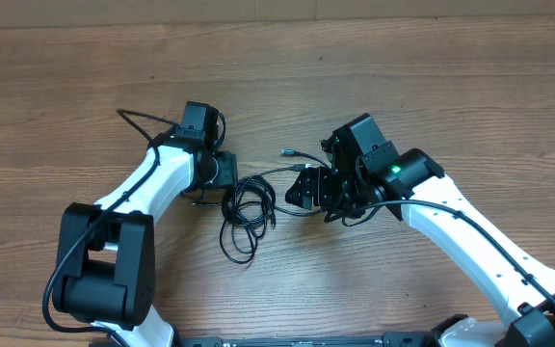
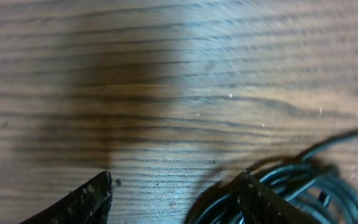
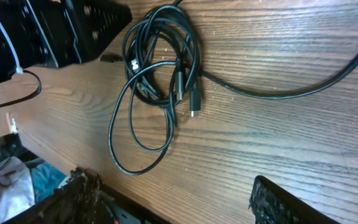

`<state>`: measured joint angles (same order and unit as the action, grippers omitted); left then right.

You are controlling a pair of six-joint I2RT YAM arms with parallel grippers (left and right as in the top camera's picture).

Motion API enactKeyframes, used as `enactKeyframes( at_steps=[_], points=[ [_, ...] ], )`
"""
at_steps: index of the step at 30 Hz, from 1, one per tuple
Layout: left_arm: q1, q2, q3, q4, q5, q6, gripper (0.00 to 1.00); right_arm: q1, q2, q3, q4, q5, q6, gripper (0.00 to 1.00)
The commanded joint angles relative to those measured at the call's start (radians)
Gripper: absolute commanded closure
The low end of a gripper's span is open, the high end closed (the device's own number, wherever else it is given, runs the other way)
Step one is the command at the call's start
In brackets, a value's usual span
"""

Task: Untangle cables

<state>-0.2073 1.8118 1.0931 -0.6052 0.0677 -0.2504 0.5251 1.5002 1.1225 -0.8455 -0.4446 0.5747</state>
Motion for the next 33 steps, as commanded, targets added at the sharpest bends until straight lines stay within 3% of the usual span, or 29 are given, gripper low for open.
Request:
enactKeyframes(
  at_steps=[1,9,13,33],
  points=[
    [0.004,0.012,0.015,0.003,0.058,0.253,0.34,0.005,0.000,-0.002,0.005,0.026,-0.007,0.22],
    [0.004,0.009,0.020,0.005,0.100,0.395,0.34,0.005,0.000,-0.002,0.003,0.026,-0.007,0.21],
    [0.003,0.009,0.020,-0.027,0.189,0.489,0.36,0.005,0.000,-0.002,0.003,0.042,-0.007,0.20],
    [0.003,0.014,-0.058,0.016,0.237,0.509,0.38,0.005,0.000,-0.002,0.003,0.051,-0.007,0.18]
  ],
)
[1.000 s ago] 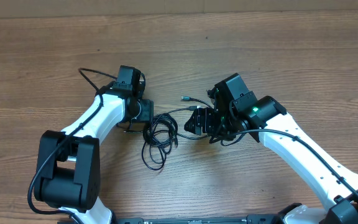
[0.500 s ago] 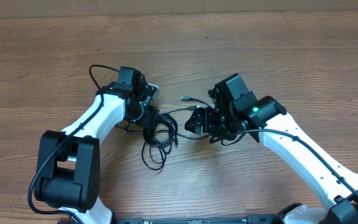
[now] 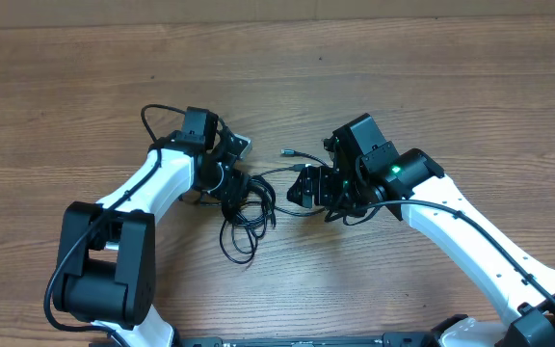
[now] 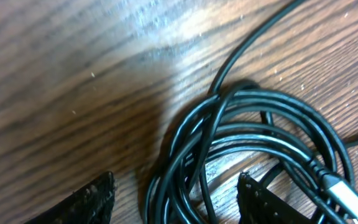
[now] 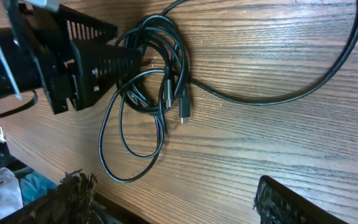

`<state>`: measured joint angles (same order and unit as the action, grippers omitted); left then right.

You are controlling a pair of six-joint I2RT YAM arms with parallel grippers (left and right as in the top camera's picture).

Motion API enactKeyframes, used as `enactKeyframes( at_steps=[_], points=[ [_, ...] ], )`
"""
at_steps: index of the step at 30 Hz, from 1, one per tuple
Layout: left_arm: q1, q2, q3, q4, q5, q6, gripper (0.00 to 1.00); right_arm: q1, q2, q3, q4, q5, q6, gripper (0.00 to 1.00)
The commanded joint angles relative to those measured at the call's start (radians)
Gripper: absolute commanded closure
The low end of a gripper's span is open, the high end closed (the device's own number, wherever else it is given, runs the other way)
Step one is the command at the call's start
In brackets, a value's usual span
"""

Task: Untangle cables

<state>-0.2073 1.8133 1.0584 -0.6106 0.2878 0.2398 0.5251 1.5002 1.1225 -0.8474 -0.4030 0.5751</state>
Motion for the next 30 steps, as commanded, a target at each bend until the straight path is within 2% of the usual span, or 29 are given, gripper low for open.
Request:
enactKeyframes(
  at_steps=[1,6,9,11,16,18,21,25,30],
  points=[
    [0.003,0.013,-0.026,0.032,0.016,0.019,0.38,0.005,0.000,-0.002,0.004,0.010,-0.007,0.18],
    [-0.007,0.013,-0.056,0.113,-0.003,0.019,0.43,0.005,0.000,-0.002,0.005,0.010,-0.007,0.18],
    [-0.027,0.013,-0.082,0.144,-0.097,0.019,0.51,0.005,0.000,-0.002,0.004,0.010,-0.004,0.18],
    [-0.054,0.013,-0.108,0.161,-0.145,0.023,0.50,0.005,0.000,-0.002,0.005,0.010,-0.004,0.18],
    [-0.114,0.013,-0.154,0.181,-0.146,0.051,0.47,0.005,0.000,-0.002,0.005,0.010,-0.004,0.18],
    [-0.129,0.013,-0.165,0.186,-0.146,0.052,0.49,0.005,0.000,-0.002,0.004,0.010,-0.004,0.18],
    [-0.130,0.013,-0.167,0.185,-0.146,0.048,0.60,0.005,0.000,-0.002,0.002,0.010,-0.004,0.18],
    [-0.124,0.013,-0.167,0.185,-0.193,0.043,0.64,0.005,0.000,-0.002,0.001,0.010,-0.004,0.18],
    [-0.124,0.013,-0.167,0.184,-0.245,0.022,0.93,0.005,0.000,-0.002,0.002,0.010,-0.004,0.18]
  ],
)
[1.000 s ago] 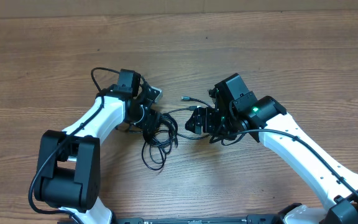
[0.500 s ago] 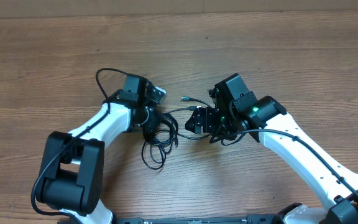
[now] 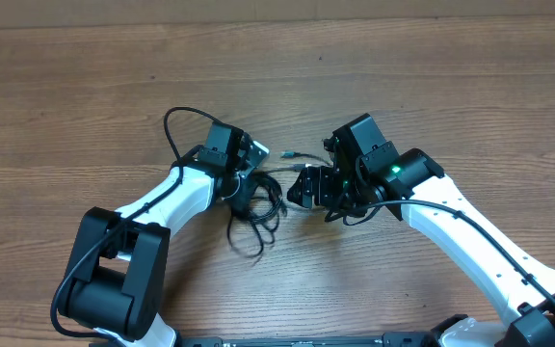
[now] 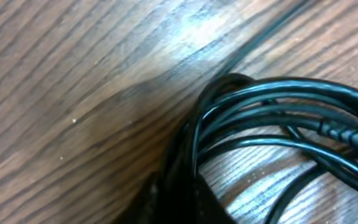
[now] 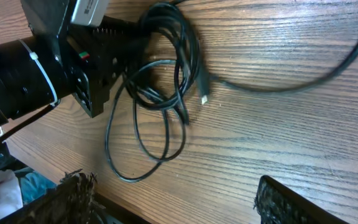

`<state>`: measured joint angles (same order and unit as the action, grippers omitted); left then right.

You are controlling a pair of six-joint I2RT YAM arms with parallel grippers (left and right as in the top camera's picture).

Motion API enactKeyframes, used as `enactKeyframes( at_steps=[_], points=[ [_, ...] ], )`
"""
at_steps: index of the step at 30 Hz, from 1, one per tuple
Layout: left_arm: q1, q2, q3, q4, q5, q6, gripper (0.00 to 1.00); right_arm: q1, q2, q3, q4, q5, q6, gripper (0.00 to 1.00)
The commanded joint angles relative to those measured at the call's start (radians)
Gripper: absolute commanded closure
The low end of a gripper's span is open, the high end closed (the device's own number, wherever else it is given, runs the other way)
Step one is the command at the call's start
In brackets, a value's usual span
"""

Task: Untangle cables

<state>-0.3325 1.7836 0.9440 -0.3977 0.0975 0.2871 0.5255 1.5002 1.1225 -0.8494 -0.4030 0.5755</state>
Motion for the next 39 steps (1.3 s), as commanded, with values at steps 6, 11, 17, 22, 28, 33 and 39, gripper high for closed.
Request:
enactKeyframes(
  at_steps=[6,11,17,22,28,33,39],
  points=[
    [0.011,0.042,-0.051,-0.021,-0.213,-0.336,0.96,0.005,0.000,-0.002,0.002,0.010,-0.004,0.17],
    [0.026,0.011,-0.032,-0.074,-0.340,-0.509,0.96,0.005,0.000,-0.002,-0.001,0.010,-0.005,0.22],
    [0.026,-0.147,0.040,-0.149,-0.332,-0.585,0.96,0.005,0.000,-0.002,-0.005,0.010,-0.004,0.23],
    [0.026,-0.360,0.069,-0.190,-0.290,-0.610,0.96,0.005,0.000,-0.002,-0.034,0.006,-0.006,0.16],
    [0.026,-0.563,0.069,-0.209,-0.149,-0.654,0.96,0.005,-0.013,-0.002,0.005,-0.169,-0.221,0.06],
    [0.026,-0.581,0.069,-0.219,-0.149,-0.685,0.96,0.005,-0.034,-0.001,0.050,-0.235,-0.298,0.04],
    [0.026,-0.558,0.069,-0.254,-0.148,-0.742,0.96,0.005,-0.133,-0.001,0.068,-0.235,-0.386,0.04]
  ],
)
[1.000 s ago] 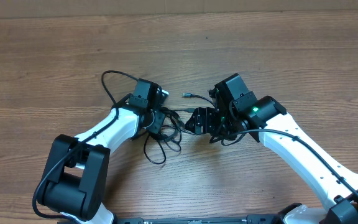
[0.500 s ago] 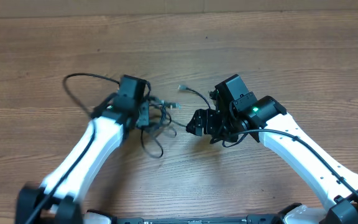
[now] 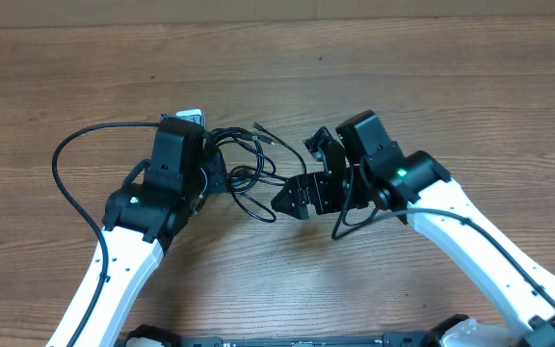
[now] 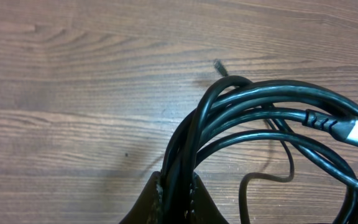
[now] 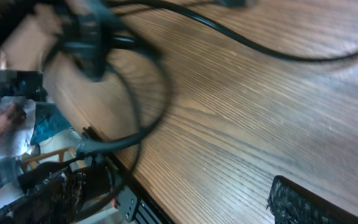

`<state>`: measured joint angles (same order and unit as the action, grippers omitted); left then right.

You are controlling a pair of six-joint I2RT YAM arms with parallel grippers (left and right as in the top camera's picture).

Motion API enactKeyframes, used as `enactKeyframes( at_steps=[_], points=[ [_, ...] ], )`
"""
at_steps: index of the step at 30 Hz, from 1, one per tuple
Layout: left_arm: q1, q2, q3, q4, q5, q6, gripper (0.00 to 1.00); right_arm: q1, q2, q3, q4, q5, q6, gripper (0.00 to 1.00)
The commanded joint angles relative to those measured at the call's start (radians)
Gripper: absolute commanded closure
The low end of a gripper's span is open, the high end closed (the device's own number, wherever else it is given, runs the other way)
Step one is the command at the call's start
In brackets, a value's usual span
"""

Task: Untangle cables

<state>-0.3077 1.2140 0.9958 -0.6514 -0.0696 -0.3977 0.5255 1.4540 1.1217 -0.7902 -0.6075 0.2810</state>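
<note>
The black cable bundle (image 3: 244,166) hangs off the wooden table (image 3: 403,58), with my left gripper (image 3: 210,178) shut on it. In the left wrist view the strands (image 4: 260,106) run up out of the left gripper (image 4: 176,193), and a silver connector sits at the right edge. One loose end (image 3: 258,127) points toward the far side, and a loop (image 3: 258,207) droops below. My right gripper (image 3: 295,193) is open just right of that loop. In the right wrist view the right gripper (image 5: 185,205) holds nothing, with the blurred cable loop (image 5: 145,93) ahead of it.
The left arm's own cable (image 3: 66,173) arcs out to the left over the table. The table's front edge and floor clutter (image 5: 17,124) show at the left of the right wrist view.
My left gripper, shut on the bundle at table level, now holds it higher and further left, and the left arm has swung round. The right gripper has shifted slightly left and stays open.
The bundle lay on the table between the arms with my left gripper open beside it. Then the left fingers straddled the coil, then they were shut on it. Now the bundle is raised off the wood while the right gripper stays open nearby.
</note>
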Motion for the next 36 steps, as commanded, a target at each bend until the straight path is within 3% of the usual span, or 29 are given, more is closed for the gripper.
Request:
enactKeyframes(
  at_steps=[1,7,16,27,30,35,36],
  points=[
    [0.002,0.014,0.017,-0.002,0.019,-0.071,0.96,0.005,-0.109,0.000,0.009,-0.031,-0.111,0.04],
    [0.001,0.014,0.017,-0.003,0.101,-0.099,0.96,0.005,-0.218,0.000,0.056,-0.031,-0.229,0.00],
    [0.001,0.014,0.017,-0.004,0.282,-0.106,0.96,0.049,-0.179,-0.001,0.161,0.072,-0.275,0.00],
    [0.001,0.014,0.017,-0.006,0.282,-0.187,0.96,0.216,-0.145,-0.001,0.153,0.344,-0.272,0.00],
    [0.001,0.014,0.017,-0.008,0.296,-0.195,0.96,0.241,-0.124,-0.001,0.152,0.395,-0.252,0.12],
    [0.002,0.014,0.017,-0.012,0.304,-0.202,0.96,0.255,-0.117,0.000,0.156,0.417,-0.251,0.47],
    [0.002,0.014,0.017,-0.015,0.304,-0.202,0.96,0.255,-0.117,-0.001,0.160,0.417,-0.248,0.59]
  ],
)
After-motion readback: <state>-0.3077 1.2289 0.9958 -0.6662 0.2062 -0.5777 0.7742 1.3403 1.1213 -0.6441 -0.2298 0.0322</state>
